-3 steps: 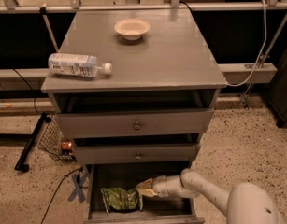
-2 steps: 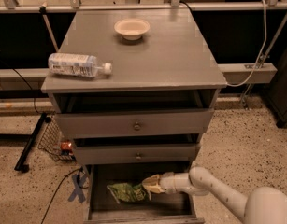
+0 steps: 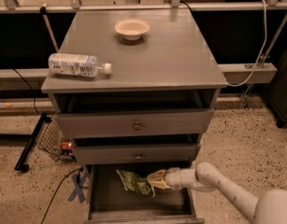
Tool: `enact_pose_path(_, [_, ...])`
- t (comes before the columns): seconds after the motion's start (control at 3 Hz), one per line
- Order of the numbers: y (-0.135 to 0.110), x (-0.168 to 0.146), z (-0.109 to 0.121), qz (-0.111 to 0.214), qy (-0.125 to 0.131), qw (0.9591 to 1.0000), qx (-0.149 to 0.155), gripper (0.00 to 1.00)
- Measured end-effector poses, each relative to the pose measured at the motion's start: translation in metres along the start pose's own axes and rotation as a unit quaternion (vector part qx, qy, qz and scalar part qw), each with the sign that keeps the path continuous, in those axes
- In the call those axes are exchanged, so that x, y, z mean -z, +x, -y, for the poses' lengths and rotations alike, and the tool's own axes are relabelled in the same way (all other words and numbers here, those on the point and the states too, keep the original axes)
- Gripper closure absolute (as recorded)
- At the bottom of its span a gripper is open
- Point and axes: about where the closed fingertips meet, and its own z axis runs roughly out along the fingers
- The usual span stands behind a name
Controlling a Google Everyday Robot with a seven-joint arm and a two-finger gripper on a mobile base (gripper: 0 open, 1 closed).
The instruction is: Pick green jalapeno chip bag from bottom drawer and place on counter
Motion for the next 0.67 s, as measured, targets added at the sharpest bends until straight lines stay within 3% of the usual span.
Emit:
enact_pose_path(0.33, [-0.013, 0.007, -0.007, -0.014, 0.004, 0.9997, 0.018, 1.0])
enact_pose_path(0.67, [-0.051, 0.027, -0.026, -0.056, 0.024, 0.9957, 0.069, 1.0])
